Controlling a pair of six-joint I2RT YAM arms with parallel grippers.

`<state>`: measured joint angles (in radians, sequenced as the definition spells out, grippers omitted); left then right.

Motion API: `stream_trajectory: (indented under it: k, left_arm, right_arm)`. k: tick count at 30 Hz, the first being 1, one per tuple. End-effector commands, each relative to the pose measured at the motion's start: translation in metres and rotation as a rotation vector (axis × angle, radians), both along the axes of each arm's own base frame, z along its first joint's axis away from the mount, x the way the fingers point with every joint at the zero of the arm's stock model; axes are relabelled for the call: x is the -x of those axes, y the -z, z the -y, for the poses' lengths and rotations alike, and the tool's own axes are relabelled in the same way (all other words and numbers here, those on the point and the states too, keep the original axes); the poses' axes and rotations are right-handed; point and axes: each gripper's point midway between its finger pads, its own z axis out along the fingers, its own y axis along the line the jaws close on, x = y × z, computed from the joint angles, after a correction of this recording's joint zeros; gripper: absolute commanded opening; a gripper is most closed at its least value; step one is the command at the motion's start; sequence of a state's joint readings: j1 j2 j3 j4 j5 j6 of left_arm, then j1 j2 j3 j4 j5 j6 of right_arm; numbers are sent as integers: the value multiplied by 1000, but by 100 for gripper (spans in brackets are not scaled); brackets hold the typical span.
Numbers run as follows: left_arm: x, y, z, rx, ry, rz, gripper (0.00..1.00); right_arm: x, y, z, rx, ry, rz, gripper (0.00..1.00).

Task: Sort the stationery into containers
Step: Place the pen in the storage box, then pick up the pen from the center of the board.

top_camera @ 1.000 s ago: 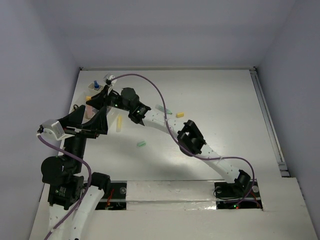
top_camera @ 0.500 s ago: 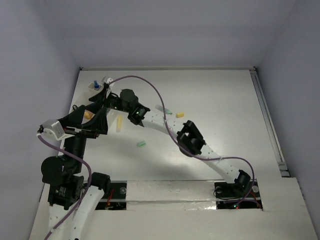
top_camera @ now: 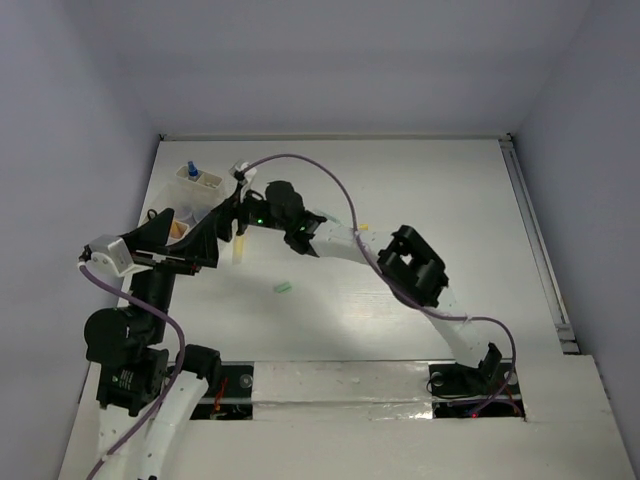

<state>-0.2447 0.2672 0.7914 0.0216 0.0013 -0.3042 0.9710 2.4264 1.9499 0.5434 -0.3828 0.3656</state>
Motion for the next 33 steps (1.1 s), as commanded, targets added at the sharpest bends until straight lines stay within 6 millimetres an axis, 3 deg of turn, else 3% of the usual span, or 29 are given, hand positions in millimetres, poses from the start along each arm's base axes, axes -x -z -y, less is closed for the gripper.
stream_trajectory:
  k: [1,6,7,10,16,17,18,19,21,23,25,26,29,30,33]
  left_arm:
    - [-6,-5,6,-15,20,29,99]
    - [-12,-1,9,-21,30,9,99]
    - [-13,0,10,-22,32,4,99]
    - [-16,2,11,-25,35,-6,99]
    - [-16,1,10,-31,28,-5,99]
    - [-16,1,9,-29,28,-5,99]
    - [-15,1,9,-30,25,-3,99]
    - [-15,1,9,-30,25,-3,99]
    - [-15,1,9,-30,25,-3,99]
    - [-15,1,9,-32,24,-5,99]
    - [-16,1,9,-33,24,-4,99]
    - [-16,1,9,-33,22,-5,99]
    - [-15,1,8,-31,20,-3,99]
    - [-15,0,8,-31,20,-2,99]
    - [-14,1,8,-32,19,-2,99]
  right_arm:
    - [-9,-117,50,-190,57,114,70]
    - [-25,-61,72,27,183,13,69]
    - [-27,-40,76,98,207,-37,69]
    - [-37,-5,88,203,297,-107,74]
    - [-47,47,86,392,391,-129,85]
    - [-41,50,79,411,380,-113,85]
    - [-51,43,79,407,424,-97,86]
    - [-46,57,74,439,418,-104,86]
    - [-47,58,69,451,435,-98,86]
    - [-44,76,64,496,430,-99,86]
    - [-45,77,59,511,439,-84,86]
    - [-40,92,54,541,433,-81,86]
    - [-37,100,45,565,443,-68,86]
    - [-41,111,46,584,461,-70,86]
    - [-46,120,48,600,520,-61,84]
